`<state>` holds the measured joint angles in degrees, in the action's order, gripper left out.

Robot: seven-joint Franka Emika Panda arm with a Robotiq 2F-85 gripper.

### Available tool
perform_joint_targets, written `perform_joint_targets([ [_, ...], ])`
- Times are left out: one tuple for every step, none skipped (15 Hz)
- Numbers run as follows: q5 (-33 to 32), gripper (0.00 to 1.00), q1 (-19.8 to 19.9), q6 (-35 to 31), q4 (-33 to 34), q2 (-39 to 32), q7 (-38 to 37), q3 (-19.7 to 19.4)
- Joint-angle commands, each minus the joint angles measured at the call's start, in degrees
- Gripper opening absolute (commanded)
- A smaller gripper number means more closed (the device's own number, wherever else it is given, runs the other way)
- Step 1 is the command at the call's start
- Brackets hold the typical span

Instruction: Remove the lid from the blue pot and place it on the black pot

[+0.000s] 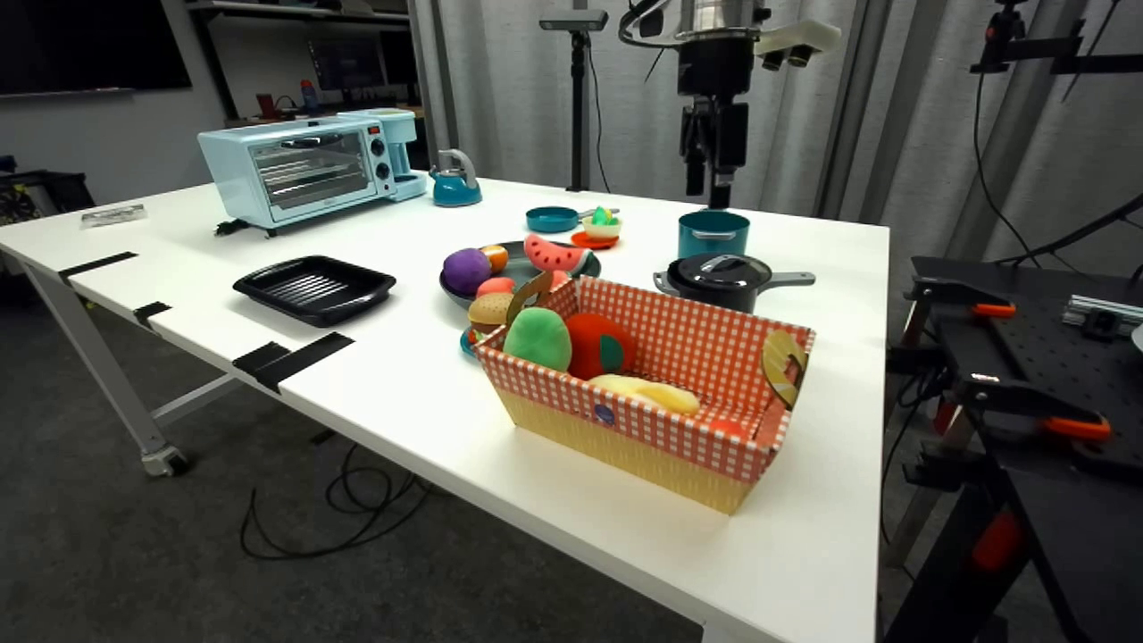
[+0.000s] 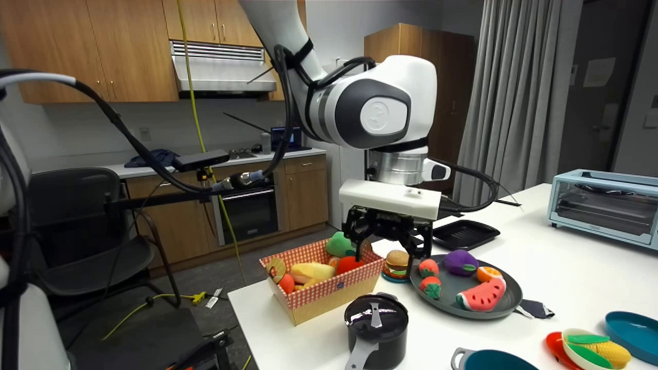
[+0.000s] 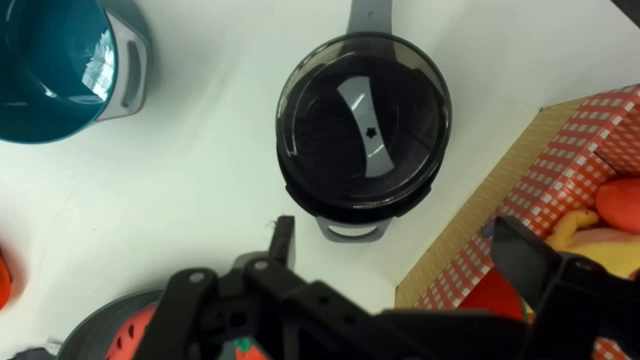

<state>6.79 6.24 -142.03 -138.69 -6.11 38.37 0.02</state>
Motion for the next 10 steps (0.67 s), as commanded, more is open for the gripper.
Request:
perform_joint_targets([
  [0.2,1.0,0.0,5.0,2.3,2.4,-6.0,-1.5],
  [0.0,1.0,0.1,5.9,2.8,2.8,-7.9,-1.9],
  [-0.3,1.0,0.1,6.5,3.1,3.1,-9.7,-2.2],
  [-0.5,1.0,0.1,7.2,3.4,3.3,-11.5,-2.6],
  [-0.8,1.0,0.1,8.0,3.8,3.7,-13.4,-3.0],
  [-1.0,1.0,0.1,8.8,4.2,4.1,-15.4,-3.4],
  [-0.9,1.0,0.1,9.6,4.6,4.4,-16.9,-3.7],
  [-0.9,1.0,0.1,10.5,5.1,4.7,-18.5,-4.0],
  [-0.8,1.0,0.0,11.6,5.7,5.1,-20.1,-4.2],
  [-0.7,1.0,0.0,12.5,6.3,5.5,-21.4,-4.3],
])
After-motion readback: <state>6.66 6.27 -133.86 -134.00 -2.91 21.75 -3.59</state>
